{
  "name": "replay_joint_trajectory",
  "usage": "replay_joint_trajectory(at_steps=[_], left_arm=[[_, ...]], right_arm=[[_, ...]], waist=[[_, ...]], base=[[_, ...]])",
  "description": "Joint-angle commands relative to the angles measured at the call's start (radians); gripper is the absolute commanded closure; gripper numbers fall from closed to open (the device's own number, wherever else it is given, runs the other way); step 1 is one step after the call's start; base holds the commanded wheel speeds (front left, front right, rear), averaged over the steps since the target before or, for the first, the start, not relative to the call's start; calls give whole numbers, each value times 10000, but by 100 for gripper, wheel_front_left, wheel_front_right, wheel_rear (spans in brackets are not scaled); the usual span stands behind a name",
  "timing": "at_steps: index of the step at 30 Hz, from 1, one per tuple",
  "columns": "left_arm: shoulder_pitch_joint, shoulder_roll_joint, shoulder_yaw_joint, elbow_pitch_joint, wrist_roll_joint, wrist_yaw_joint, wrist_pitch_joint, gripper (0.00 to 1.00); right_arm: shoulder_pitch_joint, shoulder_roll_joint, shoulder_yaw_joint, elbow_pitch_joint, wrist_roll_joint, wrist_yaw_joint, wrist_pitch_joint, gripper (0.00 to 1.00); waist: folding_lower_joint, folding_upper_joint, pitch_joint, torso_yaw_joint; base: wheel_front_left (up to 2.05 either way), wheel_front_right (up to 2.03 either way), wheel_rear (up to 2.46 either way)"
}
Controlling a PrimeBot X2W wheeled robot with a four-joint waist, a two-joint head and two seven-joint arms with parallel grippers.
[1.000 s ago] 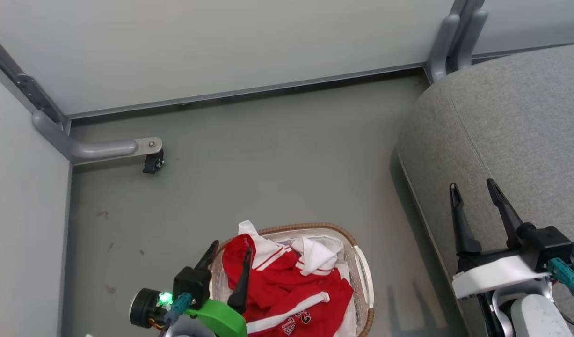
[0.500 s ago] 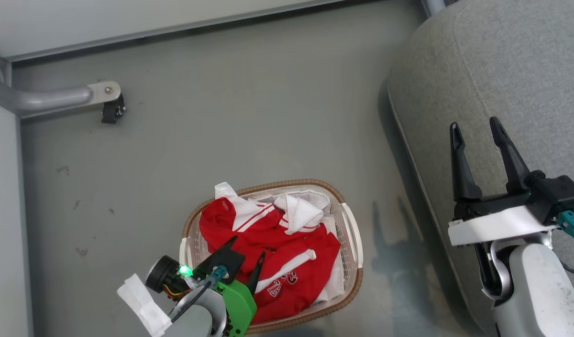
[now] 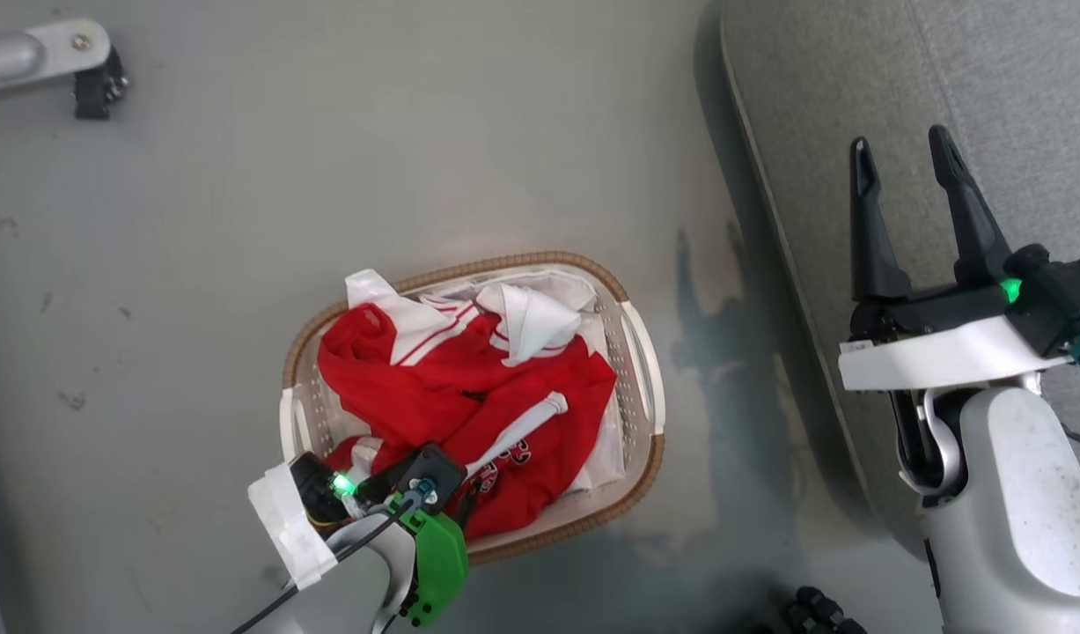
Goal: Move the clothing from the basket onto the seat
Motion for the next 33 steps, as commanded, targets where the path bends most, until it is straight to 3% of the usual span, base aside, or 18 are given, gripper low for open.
replay_joint_trajectory(at_steps=[1, 9, 19, 20, 21, 22, 23, 33], left_arm=[[-287, 37, -223, 87, -134, -28, 23, 0], [-873, 264, -1439, 386, -825, -29, 240, 0], [-1378, 586, -1839, 1014, -1491, -29, 638, 2], [-1392, 589, -1851, 1060, -1536, -29, 688, 17], [-1391, 582, -1890, 1099, -1551, -29, 733, 61], [-1395, 577, -1929, 1113, -1574, -29, 781, 77], [-1414, 576, -1975, 1128, -1634, -29, 805, 100], [-1478, 556, -2365, 838, -2162, -30, 472, 100]], right_arm=[[-222, -34, 39, -82, 59, 1, -49, 0], [-685, -34, 137, -154, 322, 1, -49, 0], [-836, -34, 294, -121, 534, 1, -49, 0], [-849, -34, 302, -112, 544, 1, -49, 0], [-857, -34, 315, -102, 557, 1, -49, 0], [-855, -36, 321, -94, 561, 1, -49, 0], [-849, -36, 325, -83, 558, 1, -49, 0], [-841, -35, 289, 76, 600, 1, -49, 0]], waist=[[-1, 0, 807, -317], [-1, 0, 1513, -613], [-1, 0, 1928, -897], [-1, 0, 1942, -913], [-1, 0, 1949, -932], [-1, 0, 1947, -943], [-1, 0, 1939, -954], [-1, 0, 1586, -883]], base=[[0, 0, 0], [0, 0, 0], [0, 0, 0], [0, 0, 0], [0, 0, 0], [0, 0, 0], [0, 0, 0], [0, 0, 0]])
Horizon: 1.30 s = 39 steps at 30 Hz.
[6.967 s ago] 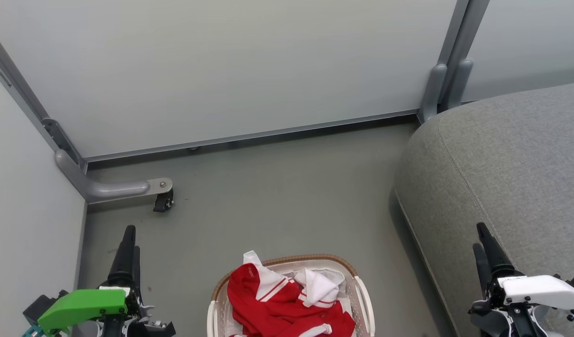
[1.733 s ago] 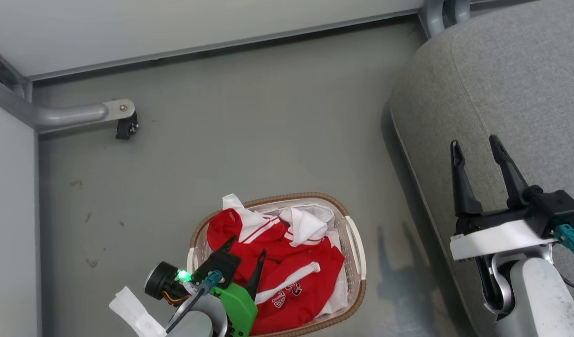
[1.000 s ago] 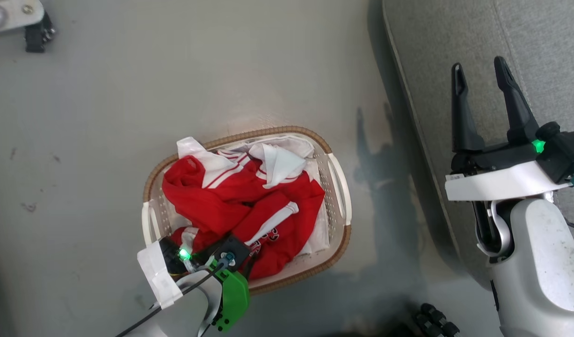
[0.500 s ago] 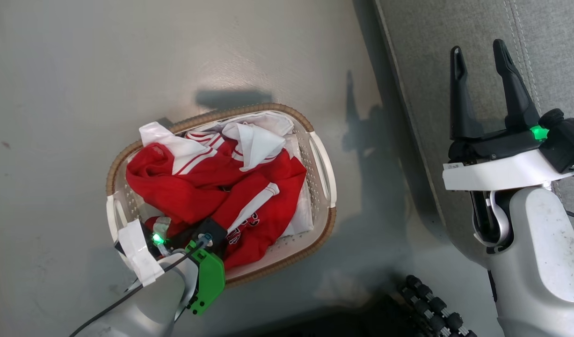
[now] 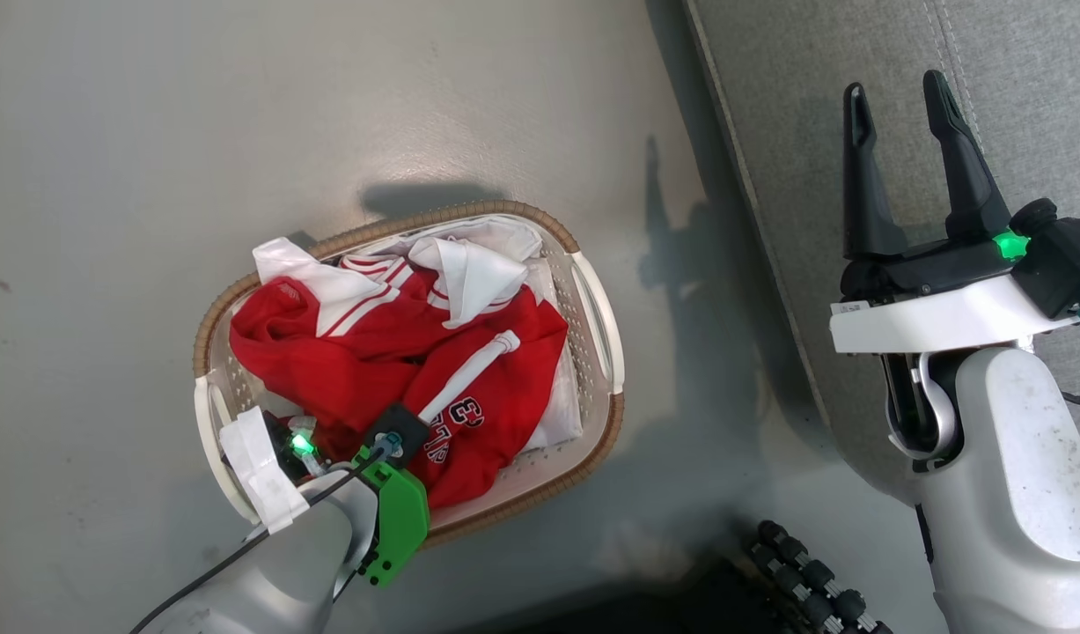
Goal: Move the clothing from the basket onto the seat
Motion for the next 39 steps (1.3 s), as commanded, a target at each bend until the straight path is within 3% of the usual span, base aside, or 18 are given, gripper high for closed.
replay_joint_trajectory(at_steps=[1, 12, 27, 39], left_arm=[[-134, 76, -43, -92, -138, -30, -120, 100], [-161, 121, -273, -1168, -445, -30, -587, 100], [265, 880, 1328, -4739, 112, 128, -593, 100], [-207, 1457, 2078, -6364, 552, 56, -594, 100]], right_arm=[[1, -34, -7, 49, 20, 1, -49, 0], [521, -34, -149, 212, -315, 1, -49, 0], [1920, -37, -323, 640, -1002, 1, -49, 0], [2891, -36, -188, 898, -1323, 1, -49, 0]], waist=[[0, 0, -166, 58], [0, 0, -1477, 452], [0, 0, -4273, 1051], [0, 0, -5886, 1160]], base=[[0, 0, 0], [0, 0, 0], [0, 0, 0], [0, 0, 0]])
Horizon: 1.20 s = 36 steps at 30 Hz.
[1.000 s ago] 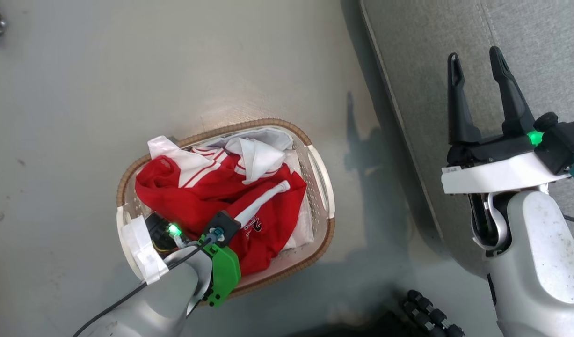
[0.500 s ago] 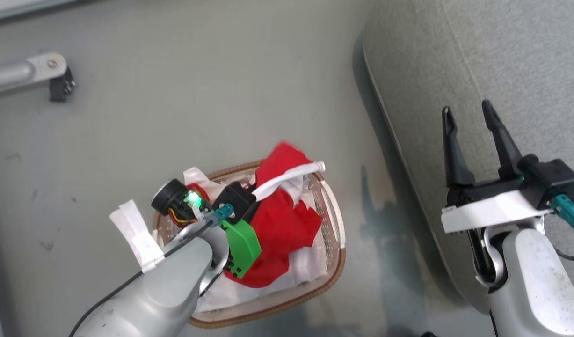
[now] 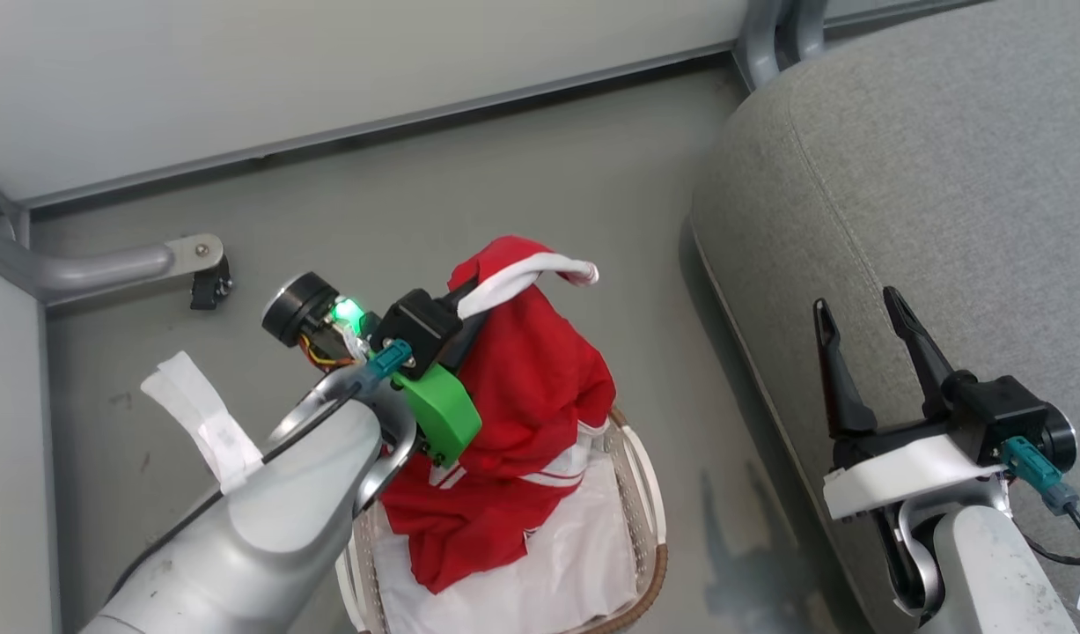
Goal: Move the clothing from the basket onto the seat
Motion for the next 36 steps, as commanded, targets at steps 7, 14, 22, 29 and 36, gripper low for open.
replay_joint_trajectory(at_steps=[7, 14, 22, 29, 36], left_arm=[[-926, 378, 5, -557, 192, -54, 40, 100], [-2132, 584, 40, -908, 138, -67, 290, 100], [-3231, 571, -112, -1138, 37, -82, 404, 100], [-3714, 350, -353, -1295, -116, -83, 460, 100], [-3978, 197, -783, -1444, -199, -84, 473, 100]], right_arm=[[445, -40, 266, 63, -182, 1, -49, 0], [603, -40, 634, 94, -257, 1, -49, 0], [664, -40, 1040, 181, -330, -1, -49, 0], [414, -38, 1506, 333, -410, -1, -49, 0], [-337, -41, 2418, 833, -458, -1, -49, 0]], waist=[[0, 0, -1271, 315], [0, 0, -1762, 418], [0, 0, -2159, 498], [0, 0, -2316, 581], [0, 0, -2390, 723]], base=[[0, 0, 0], [0, 0, 0], [0, 0, 0], [0, 0, 0], [0, 0, 0]])
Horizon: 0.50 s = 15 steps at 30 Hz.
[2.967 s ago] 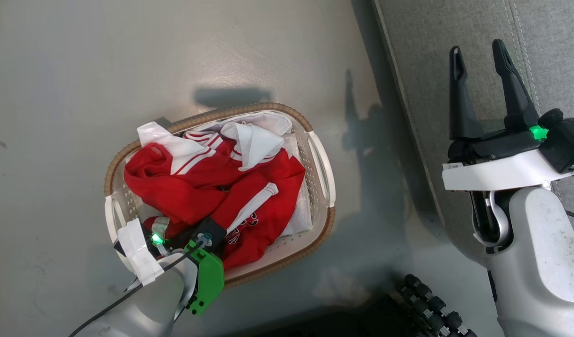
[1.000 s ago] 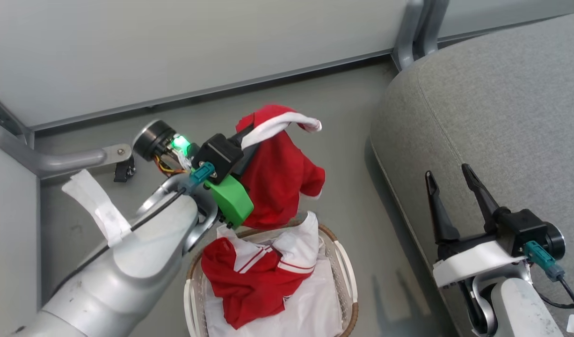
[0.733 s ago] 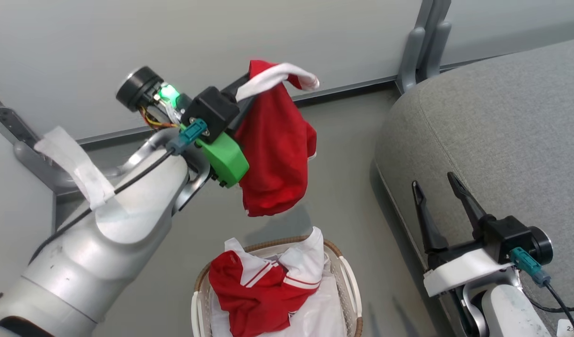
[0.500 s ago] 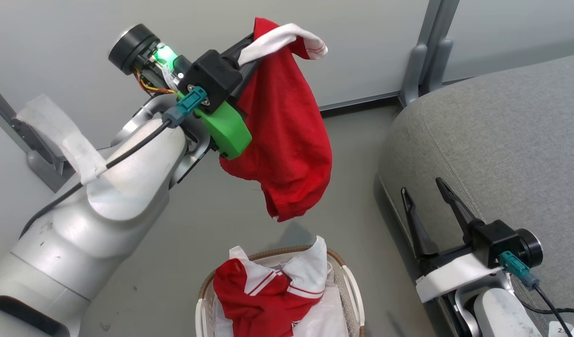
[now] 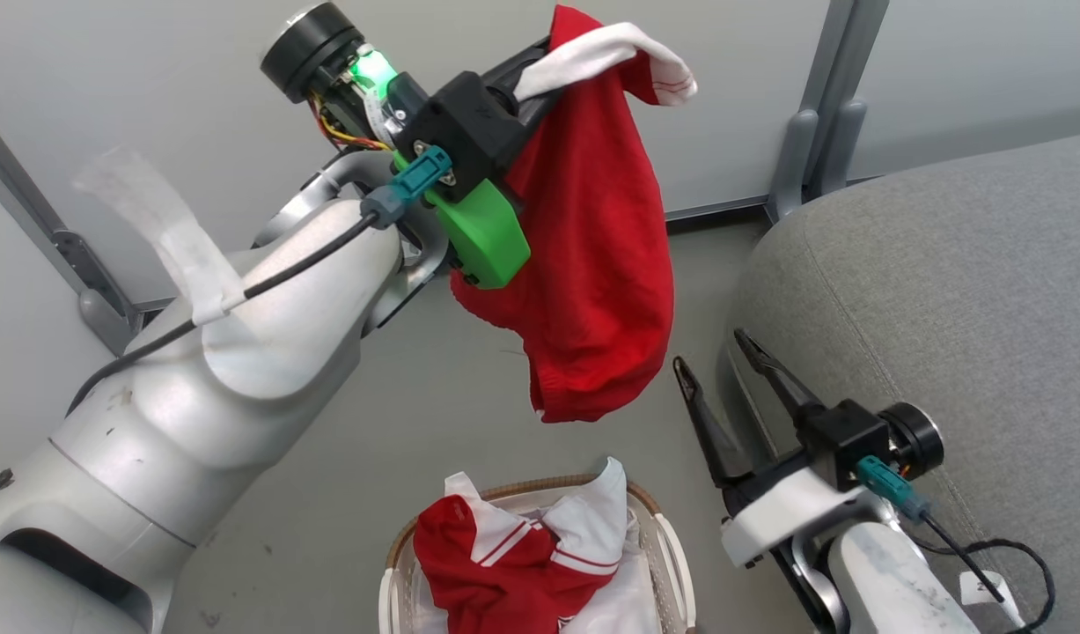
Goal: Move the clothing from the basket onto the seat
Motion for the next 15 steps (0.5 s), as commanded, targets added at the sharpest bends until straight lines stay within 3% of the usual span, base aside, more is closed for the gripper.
replay_joint_trajectory(at_steps=[1, 7, 15], left_arm=[[-204, -44, -92, -71, -37, -24, -4, 100], [-368, -244, -521, -249, -187, -24, -56, 100], [-443, -485, -1170, -564, -334, -24, -154, 100]], right_arm=[[-275, -45, 141, 172, -34, -3, -49, 0], [-1359, -48, 853, 1304, -78, -4, -49, 0], [-2115, -43, 951, 2438, -344, -4, -49, 0]], waist=[[1, 0, -23, 58], [1, 0, -77, 299], [1, 0, -220, 689]], base=[[0, 0, 0], [0, 0, 0], [0, 0, 0]])
